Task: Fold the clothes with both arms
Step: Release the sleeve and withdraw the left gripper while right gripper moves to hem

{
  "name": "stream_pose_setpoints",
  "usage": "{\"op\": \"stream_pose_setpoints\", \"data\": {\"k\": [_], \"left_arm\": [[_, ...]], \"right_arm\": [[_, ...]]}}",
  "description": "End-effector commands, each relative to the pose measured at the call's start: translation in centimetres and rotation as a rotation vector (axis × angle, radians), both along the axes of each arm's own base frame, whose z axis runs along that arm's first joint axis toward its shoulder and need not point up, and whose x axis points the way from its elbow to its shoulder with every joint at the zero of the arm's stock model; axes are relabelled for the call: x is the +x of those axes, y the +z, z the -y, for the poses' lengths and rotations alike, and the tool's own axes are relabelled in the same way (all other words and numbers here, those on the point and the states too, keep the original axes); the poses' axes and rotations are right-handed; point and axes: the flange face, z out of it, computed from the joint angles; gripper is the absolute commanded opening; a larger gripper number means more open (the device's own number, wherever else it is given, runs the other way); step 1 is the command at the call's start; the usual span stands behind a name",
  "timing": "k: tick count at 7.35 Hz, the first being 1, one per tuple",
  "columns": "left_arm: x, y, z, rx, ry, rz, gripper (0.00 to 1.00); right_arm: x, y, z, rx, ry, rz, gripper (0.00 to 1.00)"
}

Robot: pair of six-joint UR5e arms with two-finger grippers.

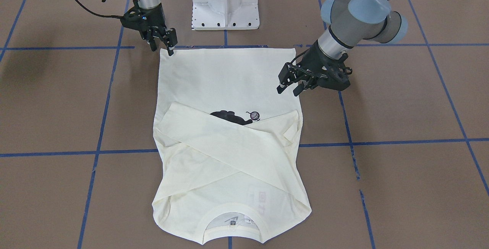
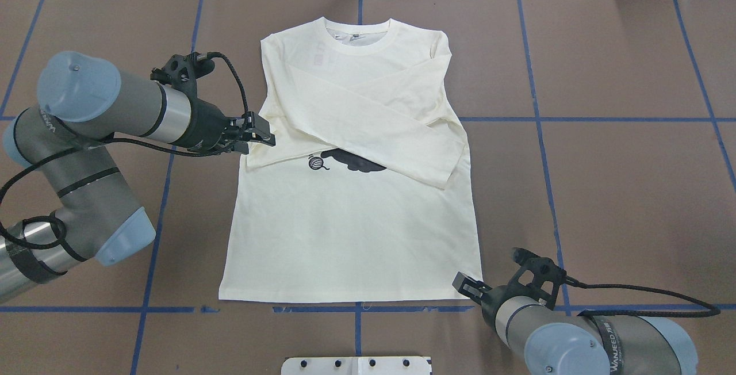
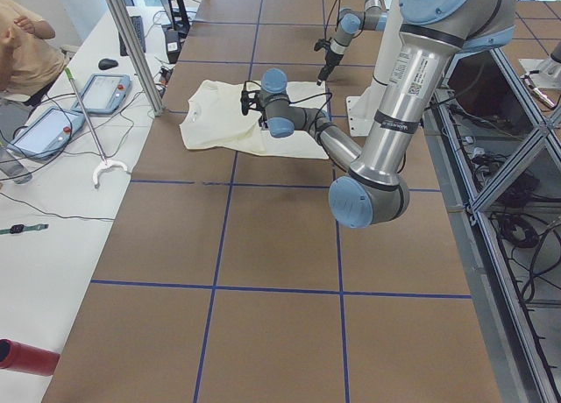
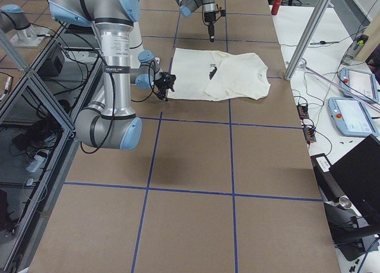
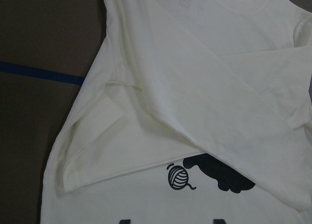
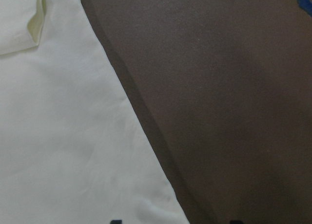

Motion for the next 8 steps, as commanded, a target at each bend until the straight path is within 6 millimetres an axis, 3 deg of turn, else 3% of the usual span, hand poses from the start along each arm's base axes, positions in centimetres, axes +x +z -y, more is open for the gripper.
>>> {"op": "stream_pose_setpoints", "data": {"k": [1,2,3,5,6,7,8], "left_arm": [[0.0,-0.1,0.0,-0.001,-0.001,-0.002,0.66],[0.0,-0.1,0.0,-0.001,-0.001,-0.002,0.66],[0.0,-0.3,0.0,0.001,-0.001,-0.005,0.66],[-0.6,-1.2,-1.2,-0.087,-0.031,-0.031,0.66],[-1.2,0.5,-4.8,-0.091,-0.036,-0.014,0.66],[-1.7,3.6,-8.4,-0.133,-0.053,0.026,0.63],[-0.5,5.9,-11.1,-0.187,-0.050,0.063,0.56]], "right_arm": [[-0.1,-0.1,-0.1,-0.003,-0.002,0.002,0.11],[0.1,-0.4,-0.1,-0.003,-0.004,0.011,0.00],[0.1,-0.4,-0.1,-0.003,-0.005,0.010,0.00],[1.5,-3.0,0.0,-0.001,-0.004,0.067,0.00],[1.9,-3.4,0.4,-0.003,0.001,0.078,0.00],[2.8,-4.6,0.7,-0.007,-0.002,0.102,0.00],[3.0,-4.5,1.1,-0.016,-0.001,0.101,0.00]]}}
